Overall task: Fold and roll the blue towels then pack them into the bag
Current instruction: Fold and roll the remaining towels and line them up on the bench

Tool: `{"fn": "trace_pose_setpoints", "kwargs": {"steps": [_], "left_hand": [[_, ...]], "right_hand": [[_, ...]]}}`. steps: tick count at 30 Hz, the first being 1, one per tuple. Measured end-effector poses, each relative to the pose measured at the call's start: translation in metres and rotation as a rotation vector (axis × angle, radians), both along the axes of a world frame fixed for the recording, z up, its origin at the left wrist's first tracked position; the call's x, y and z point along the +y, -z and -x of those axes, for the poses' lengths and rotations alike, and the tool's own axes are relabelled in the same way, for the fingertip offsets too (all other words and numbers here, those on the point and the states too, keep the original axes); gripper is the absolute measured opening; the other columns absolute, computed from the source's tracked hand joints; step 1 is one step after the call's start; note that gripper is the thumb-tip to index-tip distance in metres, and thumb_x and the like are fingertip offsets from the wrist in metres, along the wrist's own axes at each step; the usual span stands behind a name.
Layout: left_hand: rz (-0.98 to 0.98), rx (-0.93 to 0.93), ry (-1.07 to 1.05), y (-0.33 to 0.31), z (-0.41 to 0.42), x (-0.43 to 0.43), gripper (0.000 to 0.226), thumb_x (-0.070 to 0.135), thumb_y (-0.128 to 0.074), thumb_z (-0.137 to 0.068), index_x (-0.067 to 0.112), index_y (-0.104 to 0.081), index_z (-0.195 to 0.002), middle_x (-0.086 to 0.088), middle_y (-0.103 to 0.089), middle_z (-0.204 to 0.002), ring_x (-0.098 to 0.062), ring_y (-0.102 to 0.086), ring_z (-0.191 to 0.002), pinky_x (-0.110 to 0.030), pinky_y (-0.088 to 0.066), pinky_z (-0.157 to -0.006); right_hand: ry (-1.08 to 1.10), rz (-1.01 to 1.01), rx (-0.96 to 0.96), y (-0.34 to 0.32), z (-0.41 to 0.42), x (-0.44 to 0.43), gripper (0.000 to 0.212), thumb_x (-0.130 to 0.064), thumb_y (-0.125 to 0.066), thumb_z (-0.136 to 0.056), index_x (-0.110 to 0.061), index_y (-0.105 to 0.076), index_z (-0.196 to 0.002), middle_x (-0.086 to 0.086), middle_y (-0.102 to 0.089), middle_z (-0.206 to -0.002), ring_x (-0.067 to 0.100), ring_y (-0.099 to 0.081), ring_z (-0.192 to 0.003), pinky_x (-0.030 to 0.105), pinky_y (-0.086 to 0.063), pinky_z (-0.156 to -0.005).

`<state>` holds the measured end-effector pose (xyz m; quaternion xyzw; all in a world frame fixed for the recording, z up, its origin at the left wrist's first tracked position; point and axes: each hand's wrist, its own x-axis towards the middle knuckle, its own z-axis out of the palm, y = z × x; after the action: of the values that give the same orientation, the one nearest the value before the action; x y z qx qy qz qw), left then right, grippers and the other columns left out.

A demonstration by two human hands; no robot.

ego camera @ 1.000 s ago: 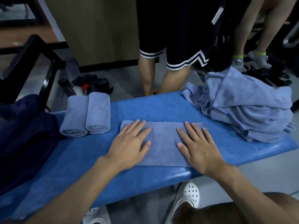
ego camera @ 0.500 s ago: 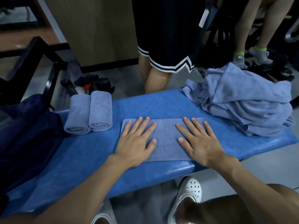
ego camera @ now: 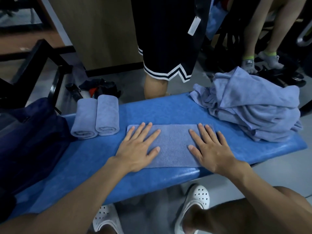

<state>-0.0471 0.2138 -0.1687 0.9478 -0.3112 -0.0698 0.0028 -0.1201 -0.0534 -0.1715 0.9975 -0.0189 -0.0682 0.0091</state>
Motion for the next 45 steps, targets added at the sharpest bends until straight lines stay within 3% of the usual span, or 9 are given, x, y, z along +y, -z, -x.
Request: {"fn": "trace_pose_setpoints", "kwargs": {"steps": [5, 8, 11, 13, 19, 26, 31, 35, 45], "left_hand": [[0.046, -0.104, 0.008, -0.002, 0.035, 0.001, 0.058, 0.05, -0.026, -0.097, 0.031, -0.038, -0.151, -0.008, -0.031, -0.16, -0.03, -0.03, -0.145, -0.049, -0.028, -0.117], [0.031, -0.013, 0.071, 0.0, 0.041, 0.009, 0.059, 0.05, -0.015, -0.098, 0.041, -0.021, -0.155, 0.0, -0.015, -0.166, -0.025, -0.016, -0.152, -0.045, -0.012, -0.121], [-0.02, 0.073, 0.104, -0.008, 0.024, 0.021, 0.069, 0.049, -0.003, -0.086, 0.046, -0.004, -0.155, 0.012, 0.01, -0.165, -0.014, 0.012, -0.153, -0.041, 0.006, -0.123], [-0.016, 0.03, 0.072, -0.02, 0.021, 0.022, 0.073, 0.045, -0.013, -0.081, 0.041, -0.026, -0.153, 0.008, -0.007, -0.166, -0.02, -0.002, -0.154, -0.043, -0.005, -0.124], [0.011, -0.112, -0.053, -0.011, 0.054, 0.01, 0.052, 0.046, -0.033, -0.096, 0.027, -0.056, -0.138, -0.011, -0.056, -0.134, -0.031, -0.054, -0.117, -0.045, -0.044, -0.092], [0.066, -0.049, -0.111, -0.016, 0.041, 0.019, 0.063, 0.041, -0.025, -0.084, 0.026, -0.051, -0.139, -0.011, -0.037, -0.154, -0.029, -0.032, -0.143, -0.047, -0.027, -0.115], [0.04, -0.039, -0.089, -0.003, 0.041, 0.024, 0.063, 0.049, -0.026, -0.093, 0.025, -0.04, -0.15, -0.013, -0.035, -0.157, -0.027, -0.032, -0.145, -0.046, -0.029, -0.117], [0.082, 0.07, -0.025, -0.006, 0.025, 0.026, 0.083, 0.044, -0.006, -0.076, 0.035, -0.013, -0.158, 0.004, 0.007, -0.167, -0.011, 0.015, -0.152, -0.045, 0.009, -0.123], [0.036, 0.025, -0.05, 0.004, 0.001, 0.026, 0.067, 0.062, 0.0, -0.092, 0.043, 0.011, -0.155, 0.005, 0.023, -0.164, -0.011, 0.026, -0.148, -0.05, 0.008, -0.122]], "right_hand": [[-0.118, 0.066, 0.007, -0.015, -0.011, 0.009, 0.07, -0.063, -0.006, -0.096, -0.029, -0.037, -0.148, 0.009, -0.034, -0.156, 0.032, -0.031, -0.144, 0.06, -0.021, -0.112], [-0.161, 0.082, 0.055, -0.011, -0.016, 0.011, 0.084, -0.066, 0.015, -0.09, -0.032, -0.03, -0.151, 0.009, -0.028, -0.158, 0.033, -0.031, -0.143, 0.06, -0.024, -0.111], [-0.126, 0.129, 0.069, -0.012, 0.001, 0.029, 0.075, -0.059, -0.008, -0.098, -0.016, -0.059, -0.134, 0.024, -0.055, -0.134, 0.042, -0.059, -0.109, 0.06, -0.04, -0.088], [-0.118, 0.166, 0.043, -0.02, 0.008, 0.042, 0.073, -0.061, -0.023, -0.09, -0.012, -0.067, -0.122, 0.029, -0.062, -0.119, 0.043, -0.062, -0.088, 0.057, -0.036, -0.082], [-0.303, 0.089, 0.019, -0.019, 0.0, 0.051, 0.064, -0.053, -0.011, -0.101, -0.024, -0.053, -0.14, 0.008, -0.048, -0.147, 0.029, -0.052, -0.13, 0.059, -0.041, -0.101], [-0.246, 0.145, 0.028, -0.03, 0.018, 0.094, 0.07, -0.057, -0.027, -0.087, -0.009, -0.065, -0.12, 0.026, -0.063, -0.109, 0.038, -0.058, -0.09, 0.053, -0.036, -0.085], [-0.32, 0.066, -0.001, -0.026, -0.002, 0.089, 0.06, -0.052, -0.031, -0.094, -0.017, -0.057, -0.135, 0.015, -0.051, -0.143, 0.033, -0.053, -0.127, 0.057, -0.044, -0.099], [-0.315, 0.125, 0.008, -0.023, 0.009, 0.105, 0.063, -0.058, -0.031, -0.091, -0.014, -0.062, -0.124, 0.02, -0.06, -0.122, 0.039, -0.058, -0.1, 0.051, -0.044, -0.084], [-0.24, -0.023, -0.236, -0.013, -0.037, 0.078, 0.041, -0.048, -0.036, -0.094, -0.024, -0.059, -0.12, 0.0, -0.057, -0.126, 0.026, -0.055, -0.109, 0.045, -0.042, -0.082]]}}
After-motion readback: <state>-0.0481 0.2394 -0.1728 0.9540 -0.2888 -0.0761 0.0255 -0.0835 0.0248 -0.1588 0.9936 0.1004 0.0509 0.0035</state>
